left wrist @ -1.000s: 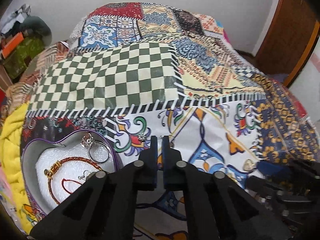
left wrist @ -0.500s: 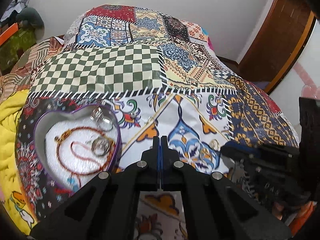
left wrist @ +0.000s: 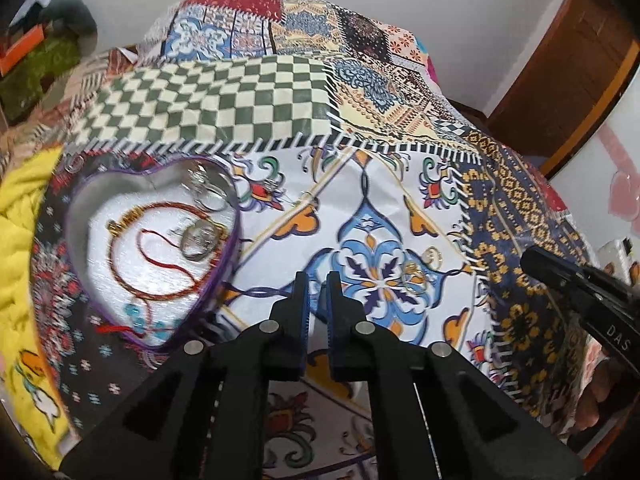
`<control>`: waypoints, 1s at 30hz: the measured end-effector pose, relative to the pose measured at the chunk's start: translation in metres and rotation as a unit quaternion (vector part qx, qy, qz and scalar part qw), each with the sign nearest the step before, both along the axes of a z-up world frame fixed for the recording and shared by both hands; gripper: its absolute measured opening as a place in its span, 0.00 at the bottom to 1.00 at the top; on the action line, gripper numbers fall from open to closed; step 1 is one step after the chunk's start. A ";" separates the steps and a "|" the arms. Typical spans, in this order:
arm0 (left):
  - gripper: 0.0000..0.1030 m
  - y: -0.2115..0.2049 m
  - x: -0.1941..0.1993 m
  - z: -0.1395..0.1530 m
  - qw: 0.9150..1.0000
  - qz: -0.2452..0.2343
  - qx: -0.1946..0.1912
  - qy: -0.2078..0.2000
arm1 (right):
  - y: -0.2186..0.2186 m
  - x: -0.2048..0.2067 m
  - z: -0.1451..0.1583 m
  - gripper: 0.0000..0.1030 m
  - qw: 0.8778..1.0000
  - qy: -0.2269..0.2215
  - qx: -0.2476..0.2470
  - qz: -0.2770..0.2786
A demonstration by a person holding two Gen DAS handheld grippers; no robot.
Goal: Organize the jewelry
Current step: 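Close the right gripper on the gold ring, then lift the gold ring with the right gripper toward the heart tin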
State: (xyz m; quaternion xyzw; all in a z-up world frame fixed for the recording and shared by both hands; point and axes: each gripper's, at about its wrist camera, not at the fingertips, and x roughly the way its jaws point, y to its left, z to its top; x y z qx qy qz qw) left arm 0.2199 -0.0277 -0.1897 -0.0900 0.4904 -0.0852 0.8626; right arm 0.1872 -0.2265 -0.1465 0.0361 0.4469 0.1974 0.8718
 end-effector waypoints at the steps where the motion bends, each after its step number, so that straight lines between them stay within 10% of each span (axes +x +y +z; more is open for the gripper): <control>1: 0.06 -0.002 0.000 0.000 1.000 -0.004 -0.002 0.000 | -0.003 0.001 0.000 0.08 1.000 0.004 0.007 -0.001; 7: 0.27 -0.030 -0.003 0.005 0.999 -0.045 0.009 -0.013 | -0.011 0.003 -0.005 0.11 1.000 0.022 0.006 -0.011; 30: 0.17 -0.058 0.011 -0.012 0.996 -0.081 0.019 -0.021 | 0.001 -0.008 -0.009 0.26 1.000 0.023 -0.017 0.010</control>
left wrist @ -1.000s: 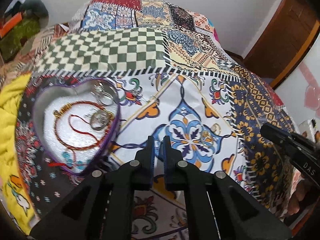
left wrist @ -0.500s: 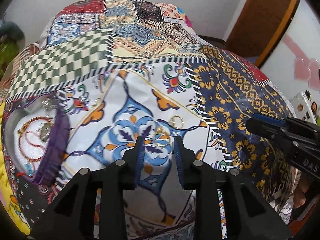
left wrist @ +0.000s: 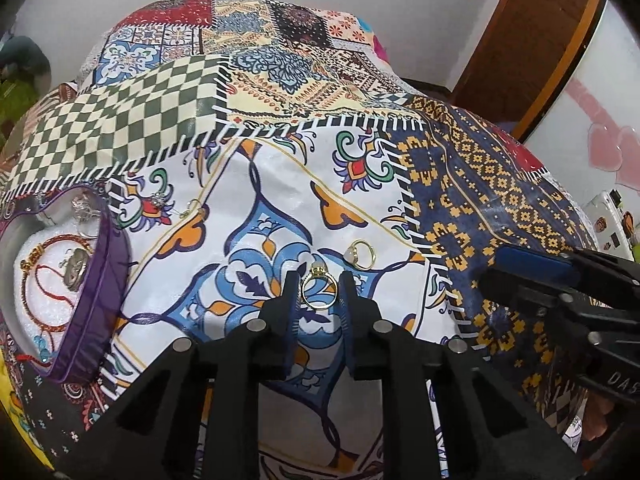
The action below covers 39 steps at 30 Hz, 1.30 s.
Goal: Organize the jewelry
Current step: 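Lift the gold ring with the right gripper toward the heart tin, then carry the gold ring over the heart tin with the right gripper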
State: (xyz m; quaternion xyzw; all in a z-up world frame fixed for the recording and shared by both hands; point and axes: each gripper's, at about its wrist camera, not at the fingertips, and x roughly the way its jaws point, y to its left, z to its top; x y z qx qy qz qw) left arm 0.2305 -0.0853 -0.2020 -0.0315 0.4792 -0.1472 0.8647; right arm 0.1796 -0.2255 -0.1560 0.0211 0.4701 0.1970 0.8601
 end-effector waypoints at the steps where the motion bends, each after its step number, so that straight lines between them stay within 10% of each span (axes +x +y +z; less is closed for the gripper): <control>1: 0.17 0.002 -0.001 0.002 1.000 0.005 0.001 -0.004 | 0.004 0.002 -0.001 0.26 1.000 0.002 0.000 0.003; 23: 0.17 0.062 -0.020 0.029 0.996 0.072 -0.017 -0.050 | 0.064 0.025 -0.031 0.19 0.998 -0.006 -0.047 0.036; 39: 0.17 0.081 -0.049 0.074 0.990 0.096 -0.016 -0.100 | 0.040 0.006 0.004 0.06 0.999 -0.037 -0.017 0.014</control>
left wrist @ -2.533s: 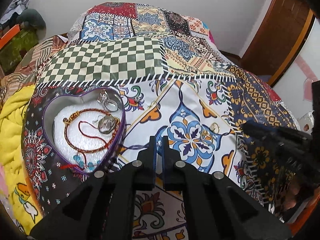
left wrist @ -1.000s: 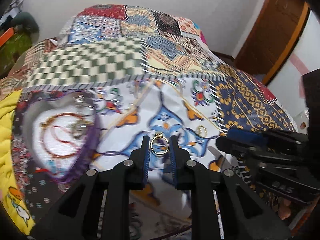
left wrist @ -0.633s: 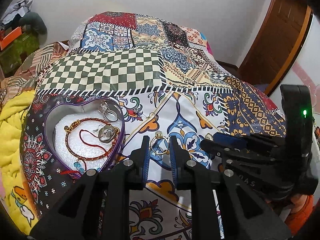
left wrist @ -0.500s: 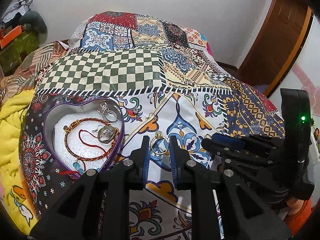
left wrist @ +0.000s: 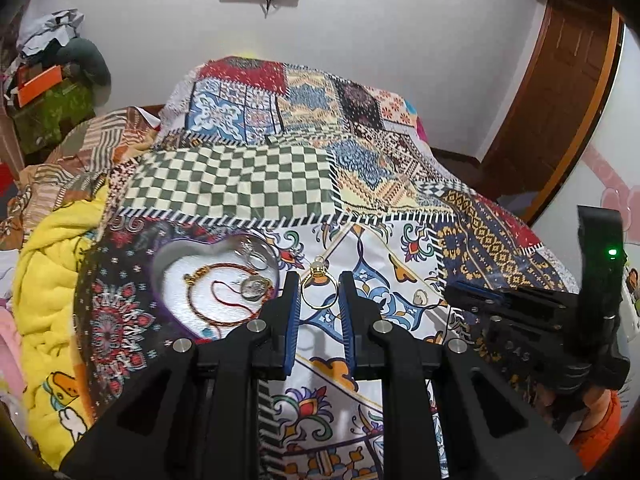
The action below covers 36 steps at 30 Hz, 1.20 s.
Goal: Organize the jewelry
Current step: 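Carry the gold ring over the heart tin with the right gripper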
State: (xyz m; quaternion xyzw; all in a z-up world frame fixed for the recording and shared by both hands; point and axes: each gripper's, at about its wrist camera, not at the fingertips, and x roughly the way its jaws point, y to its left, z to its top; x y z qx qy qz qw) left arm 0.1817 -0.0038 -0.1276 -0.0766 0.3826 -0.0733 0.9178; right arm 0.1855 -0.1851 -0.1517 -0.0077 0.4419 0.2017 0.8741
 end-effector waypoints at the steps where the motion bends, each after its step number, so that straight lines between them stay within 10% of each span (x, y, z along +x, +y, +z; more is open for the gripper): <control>1: 0.17 0.002 -0.002 0.002 1.000 0.002 0.000 -0.003 | -0.003 -0.003 0.003 0.06 1.000 -0.002 0.007 0.002; 4: 0.17 0.008 -0.009 0.005 1.000 0.007 -0.003 -0.008 | -0.006 -0.006 0.008 0.08 1.000 0.007 0.017 0.009; 8: 0.17 0.015 -0.014 0.008 1.000 0.013 -0.007 -0.015 | -0.006 -0.006 0.005 0.46 1.000 0.004 -0.007 -0.007; 19: 0.17 0.035 -0.010 0.000 0.999 0.031 -0.005 -0.011 | 0.018 0.028 -0.037 0.42 0.997 0.038 -0.063 -0.002; 24: 0.17 0.035 -0.008 -0.005 0.999 0.032 -0.008 -0.007 | 0.017 0.029 -0.038 0.19 0.997 0.025 -0.070 -0.007; 36: 0.17 0.031 -0.019 0.008 0.999 0.030 -0.007 -0.020 | 0.015 0.007 -0.020 0.19 0.999 0.011 -0.051 -0.010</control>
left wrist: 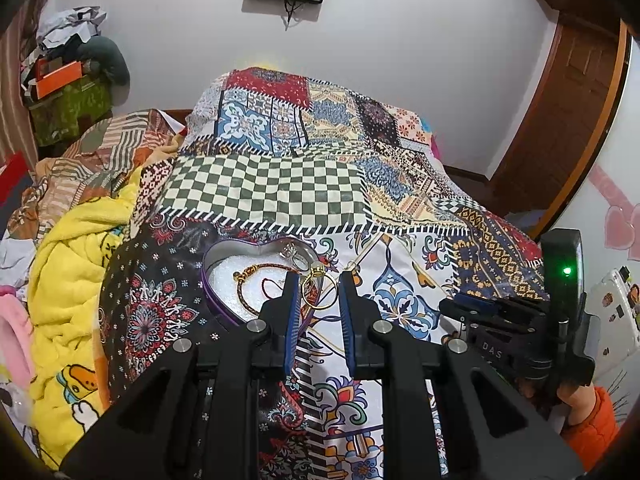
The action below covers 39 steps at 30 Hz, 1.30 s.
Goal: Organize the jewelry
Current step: 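Carry the gold ring over the heart tin with the right gripper, then open the right gripper to drop the gold ring into the tin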
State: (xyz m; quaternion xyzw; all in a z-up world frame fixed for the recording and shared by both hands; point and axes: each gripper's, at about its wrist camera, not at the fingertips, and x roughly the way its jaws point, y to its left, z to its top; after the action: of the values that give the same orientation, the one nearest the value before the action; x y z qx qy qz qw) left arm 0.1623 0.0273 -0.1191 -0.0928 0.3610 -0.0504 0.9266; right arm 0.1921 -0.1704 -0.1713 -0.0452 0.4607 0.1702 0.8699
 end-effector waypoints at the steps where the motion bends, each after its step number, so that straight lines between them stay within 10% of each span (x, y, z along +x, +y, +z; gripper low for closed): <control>1: 0.17 0.000 -0.002 0.002 1.000 0.001 0.001 -0.003 | 0.000 -0.002 0.003 0.19 1.000 -0.003 0.003 0.000; 19: 0.17 0.019 -0.020 0.034 0.999 0.018 0.010 -0.047 | 0.041 -0.029 0.088 0.19 0.992 -0.106 0.050 0.056; 39: 0.17 0.049 0.008 -0.010 0.999 0.038 -0.008 0.003 | 0.113 -0.009 0.074 0.19 0.984 -0.083 0.070 0.141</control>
State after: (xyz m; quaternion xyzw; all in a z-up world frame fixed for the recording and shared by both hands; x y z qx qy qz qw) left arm 0.1699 0.0761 -0.1296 -0.1142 0.3598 -0.0179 0.9258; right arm 0.1830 -0.0569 -0.0973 -0.0629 0.3626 0.3189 0.8734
